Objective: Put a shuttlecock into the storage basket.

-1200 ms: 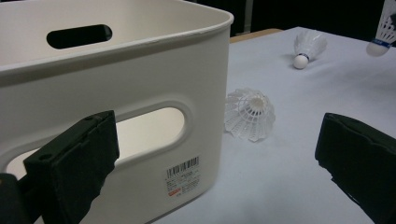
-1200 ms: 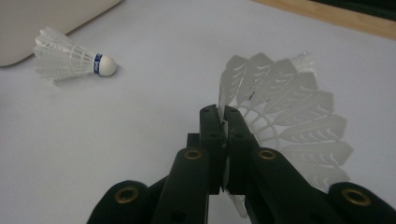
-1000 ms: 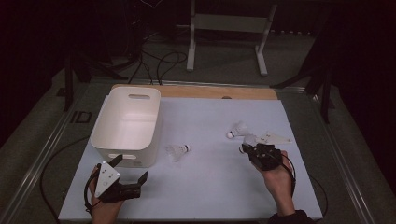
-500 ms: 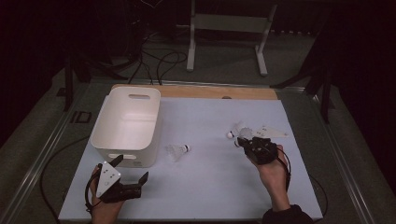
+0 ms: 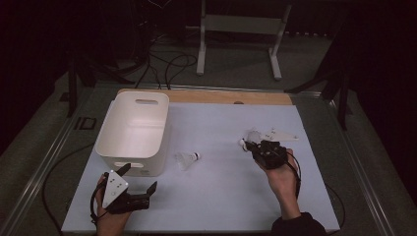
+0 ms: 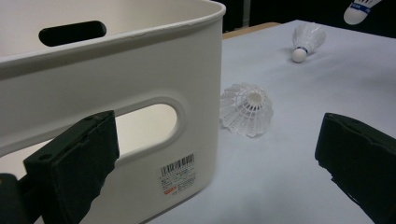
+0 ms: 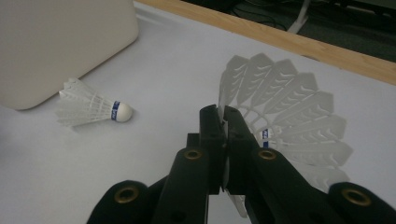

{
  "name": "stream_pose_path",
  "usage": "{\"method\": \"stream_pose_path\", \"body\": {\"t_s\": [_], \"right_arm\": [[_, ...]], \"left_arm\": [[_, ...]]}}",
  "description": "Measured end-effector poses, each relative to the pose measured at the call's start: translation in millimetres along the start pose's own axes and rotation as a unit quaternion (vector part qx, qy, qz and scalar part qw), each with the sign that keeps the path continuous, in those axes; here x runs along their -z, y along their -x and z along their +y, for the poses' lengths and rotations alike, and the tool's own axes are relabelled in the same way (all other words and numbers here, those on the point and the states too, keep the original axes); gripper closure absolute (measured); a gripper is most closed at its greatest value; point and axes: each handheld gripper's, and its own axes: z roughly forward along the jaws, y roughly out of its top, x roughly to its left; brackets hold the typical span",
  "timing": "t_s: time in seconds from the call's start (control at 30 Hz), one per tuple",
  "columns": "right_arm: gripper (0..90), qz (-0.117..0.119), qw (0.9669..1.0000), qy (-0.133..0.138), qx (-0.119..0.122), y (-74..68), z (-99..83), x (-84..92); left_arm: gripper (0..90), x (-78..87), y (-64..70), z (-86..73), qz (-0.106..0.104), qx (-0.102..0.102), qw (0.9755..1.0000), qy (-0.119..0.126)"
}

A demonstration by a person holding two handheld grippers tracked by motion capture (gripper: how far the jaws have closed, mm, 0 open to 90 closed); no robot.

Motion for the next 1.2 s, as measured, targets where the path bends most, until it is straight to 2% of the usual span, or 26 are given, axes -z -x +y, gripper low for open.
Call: {"method": "stream_pose_path", "body": {"t_s": [0.23, 1.2], "right_arm": [[89.0, 0.005, 1.0, 0.003, 0.001, -2.3, 6.4, -2.6], [89.1, 0.022, 0.9989, 0.031, 0.026, -27.9, 40.8, -8.9]], "left_arm": [[0.3, -0.1, -0.1, -0.1, 0.0, 0.0, 1.0, -0.001], [0.3, 0.0, -0.2, -0.1, 0.001, 0.0, 1.0, -0.001]]}}
